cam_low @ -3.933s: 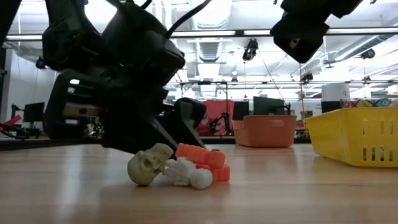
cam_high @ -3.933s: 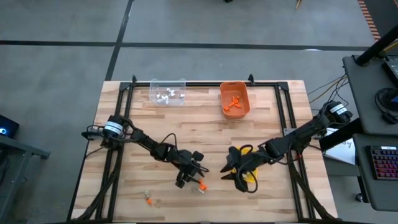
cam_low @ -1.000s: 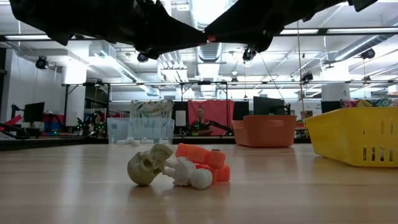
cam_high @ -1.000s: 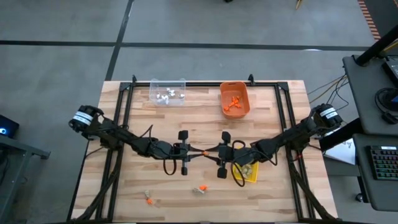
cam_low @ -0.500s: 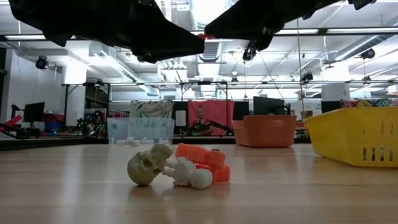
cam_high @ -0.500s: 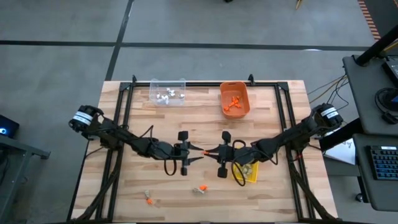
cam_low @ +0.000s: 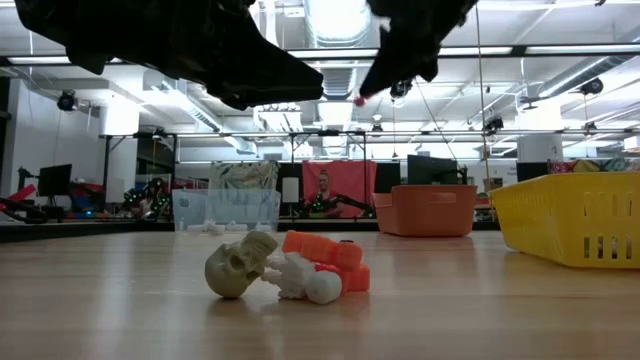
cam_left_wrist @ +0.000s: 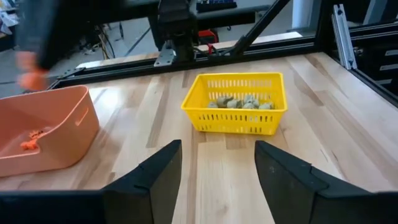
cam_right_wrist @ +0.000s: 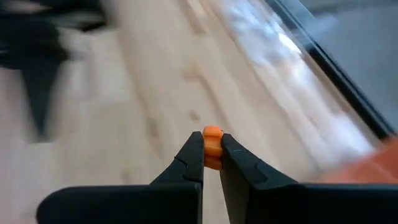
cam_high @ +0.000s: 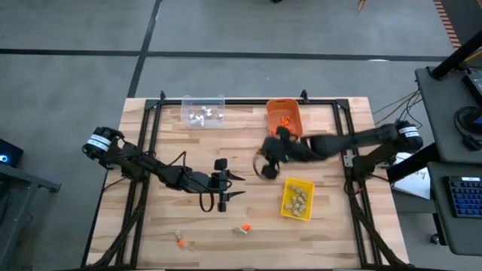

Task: Sort Halloween decoration
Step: Put the orange skeleton toy into the yellow bin

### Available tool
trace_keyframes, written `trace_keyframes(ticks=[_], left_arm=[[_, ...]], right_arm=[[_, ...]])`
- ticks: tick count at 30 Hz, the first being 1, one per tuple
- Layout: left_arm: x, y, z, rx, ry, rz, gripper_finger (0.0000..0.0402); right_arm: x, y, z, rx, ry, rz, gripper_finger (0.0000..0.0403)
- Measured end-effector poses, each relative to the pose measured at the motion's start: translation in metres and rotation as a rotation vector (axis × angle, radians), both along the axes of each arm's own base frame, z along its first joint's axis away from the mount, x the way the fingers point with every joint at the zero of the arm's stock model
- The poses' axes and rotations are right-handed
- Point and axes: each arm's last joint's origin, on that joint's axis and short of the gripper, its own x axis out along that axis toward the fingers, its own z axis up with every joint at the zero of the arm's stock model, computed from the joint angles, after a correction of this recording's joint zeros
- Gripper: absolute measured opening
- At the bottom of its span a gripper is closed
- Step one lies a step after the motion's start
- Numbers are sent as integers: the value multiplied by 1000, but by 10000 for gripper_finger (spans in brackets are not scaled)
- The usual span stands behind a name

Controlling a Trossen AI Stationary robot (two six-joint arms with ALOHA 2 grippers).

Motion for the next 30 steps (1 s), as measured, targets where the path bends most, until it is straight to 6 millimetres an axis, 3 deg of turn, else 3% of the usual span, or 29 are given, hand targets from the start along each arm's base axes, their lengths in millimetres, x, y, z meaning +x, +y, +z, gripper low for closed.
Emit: trace_keyframes(ticks=[9,17,20,24,30], left_arm=[[0,0,0,-4,-1,1,185],[0,0,0,-4,-1,1,185],[0,0,0,-4,0,1,185],[0,0,-1,-1,10,1,185],[0,1,-1,2,15,2,185]], right_arm=[[1,-123,13,128,227,-167,18],[-6,-219,-28,240,352,-236,19],[-12,-239,-50,282,479,-223,19],[-20,-248,-71,296,644,-157,19],[-25,-251,-77,181,783,-132,19]])
